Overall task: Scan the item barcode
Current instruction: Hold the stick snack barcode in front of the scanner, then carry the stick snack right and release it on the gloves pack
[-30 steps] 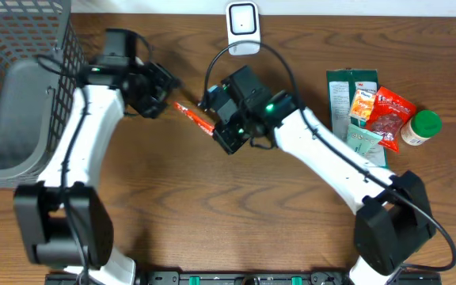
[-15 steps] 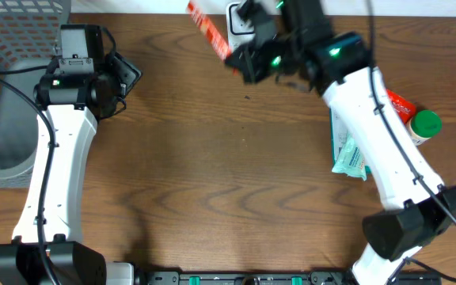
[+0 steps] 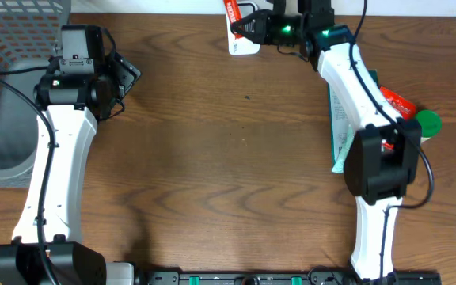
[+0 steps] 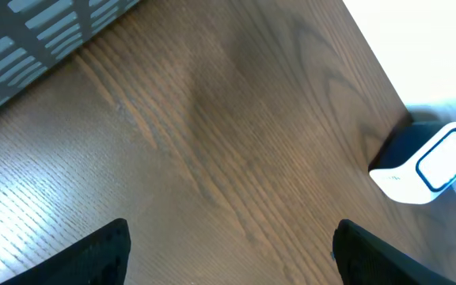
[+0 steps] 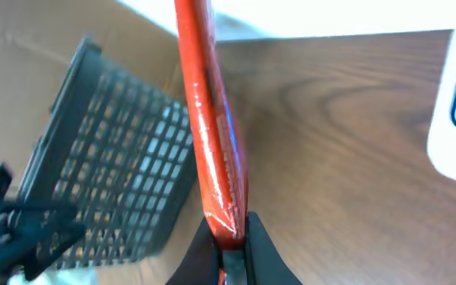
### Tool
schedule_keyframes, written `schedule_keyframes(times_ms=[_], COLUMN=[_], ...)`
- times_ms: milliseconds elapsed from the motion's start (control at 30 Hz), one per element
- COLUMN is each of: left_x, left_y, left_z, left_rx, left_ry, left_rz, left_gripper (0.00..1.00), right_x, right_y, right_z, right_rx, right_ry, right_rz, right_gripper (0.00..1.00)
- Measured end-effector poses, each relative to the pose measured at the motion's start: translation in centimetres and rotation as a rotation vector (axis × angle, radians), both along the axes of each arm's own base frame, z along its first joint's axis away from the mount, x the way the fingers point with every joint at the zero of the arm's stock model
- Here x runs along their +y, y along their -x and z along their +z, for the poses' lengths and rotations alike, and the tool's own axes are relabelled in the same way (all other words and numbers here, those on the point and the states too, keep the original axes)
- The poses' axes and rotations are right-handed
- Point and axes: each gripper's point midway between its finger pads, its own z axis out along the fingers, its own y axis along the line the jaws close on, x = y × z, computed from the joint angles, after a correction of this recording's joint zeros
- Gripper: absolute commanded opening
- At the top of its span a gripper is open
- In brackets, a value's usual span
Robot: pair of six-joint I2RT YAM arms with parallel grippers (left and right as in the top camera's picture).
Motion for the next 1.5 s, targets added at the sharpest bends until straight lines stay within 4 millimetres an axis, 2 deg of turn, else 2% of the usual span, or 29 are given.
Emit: schedule_keyframes(times_ms=[100,233,467,567,633,867,1100,1233,1367,1433,1467,1500], left_x=[0.0,0.0,0.0,0.0,0.0,0.0,0.0,0.0,0.1,0.1,0.1,0.1], left_y=[0.0,0.0,0.0,0.0,0.0,0.0,0.0,0.0,0.0,0.0,0.0,0.0], left_z=[0.0,0.0,0.0,0.0,0.0,0.0,0.0,0.0,0.0,0.0,0.0,0.0], left_rx=[0.001,0.001,0.001,0.001,0.001,0.001,0.001,0.001,0.002,0.001,0.002,0.001], left_ry=[0.0,0.0,0.0,0.0,0.0,0.0,0.0,0.0,-0.003,-0.004,-0.005,-0.006], left_rz=[0.0,0.0,0.0,0.0,0.0,0.0,0.0,0.0,0.001,0.002,0.004,0.004], left_gripper=[0.82,0.82,0.82,0.82,0.82,0.82,0.83,0.82,0.83,0.83,0.82,0.83], right_x=[-1.1,-1.9,-1.4,-1.4,-1.4,-1.5,-1.6,-2.5,-4.5,-6.1,-7.5,-7.9], right_y=[-1.9,-3.2,-3.3,-3.3,-3.3,-3.7,-3.1,-1.7,2.4,5.4,7.7,8.3], right_z=[-1.7,-4.4,-12.0,-14.1,-14.5,-14.0,-11.9,-7.8,-1.4,1.9,3.4,3.8], right_rx=[0.022,0.09,0.301,0.346,0.356,0.375,0.39,0.416,0.432,0.41,0.398,0.389], right_ry=[-0.038,-0.09,-0.144,-0.15,-0.152,-0.18,-0.236,-0.221,-0.116,-0.018,0.078,0.105], right_rz=[-0.036,-0.051,-0.051,-0.056,-0.062,-0.075,-0.021,-0.016,-0.044,-0.083,-0.123,-0.135], right_gripper=[0.01,0.01,0.01,0.01,0.01,0.01,0.01,0.01,0.01,0.01,0.01,0.01])
